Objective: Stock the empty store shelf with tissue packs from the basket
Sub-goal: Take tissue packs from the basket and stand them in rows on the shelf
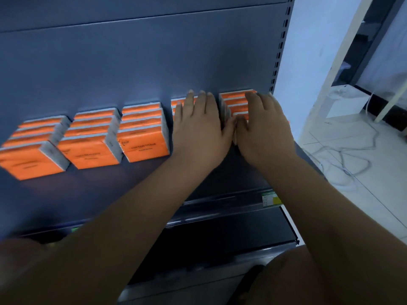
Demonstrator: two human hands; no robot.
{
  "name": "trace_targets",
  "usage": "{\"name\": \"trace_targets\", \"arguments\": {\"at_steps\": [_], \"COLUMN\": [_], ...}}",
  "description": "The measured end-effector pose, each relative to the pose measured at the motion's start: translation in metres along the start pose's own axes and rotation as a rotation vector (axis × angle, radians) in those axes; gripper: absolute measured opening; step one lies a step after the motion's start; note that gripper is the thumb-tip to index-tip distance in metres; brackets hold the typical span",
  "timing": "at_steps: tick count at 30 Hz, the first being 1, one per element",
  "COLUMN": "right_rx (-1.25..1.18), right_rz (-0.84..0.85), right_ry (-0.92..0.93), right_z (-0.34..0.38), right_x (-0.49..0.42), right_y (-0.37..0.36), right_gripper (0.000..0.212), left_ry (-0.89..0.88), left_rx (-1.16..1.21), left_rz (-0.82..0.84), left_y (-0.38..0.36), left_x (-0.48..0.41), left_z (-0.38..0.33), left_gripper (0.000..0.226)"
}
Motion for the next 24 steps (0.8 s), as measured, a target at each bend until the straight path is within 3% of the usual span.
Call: {"name": "trace_targets", "arguments": {"at_steps": [5,15,24], "right_rx": [-0.141,-0.435,-0.688], "right_rz": [0.052,0.155,0.325], "right_ry": [0.062,0.348,0.588], "right_z": [0.068,0.252,0.421], "right_x": [0.014,0.069,0.141], "right_y": [-0.014,-0.043,-0.054], "right_gripper": [0.062,0.062,0.062], "left_ry": [0.146,0.432,0.76], "left_rx": [-0.087,-0.212,-0.401], "left_rz": [-0.03,-0.214,-0.254], "left_y": [0.033,0.139,0.236], "left_x": [0.05,0.174,0.296], "left_z": [0.058,0.207,0.322], "left_gripper": [0.08,0.075,0.078]}}
Point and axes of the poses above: each hand's wrist, its own x-axis away from the middle knuckle, its own y-axis out of the back of the hand, z = x × y, the point moved 5 cm from there along -x, towards the middle knuckle, and after that the axes turned 6 degrees about y, right-handed, at the moved point
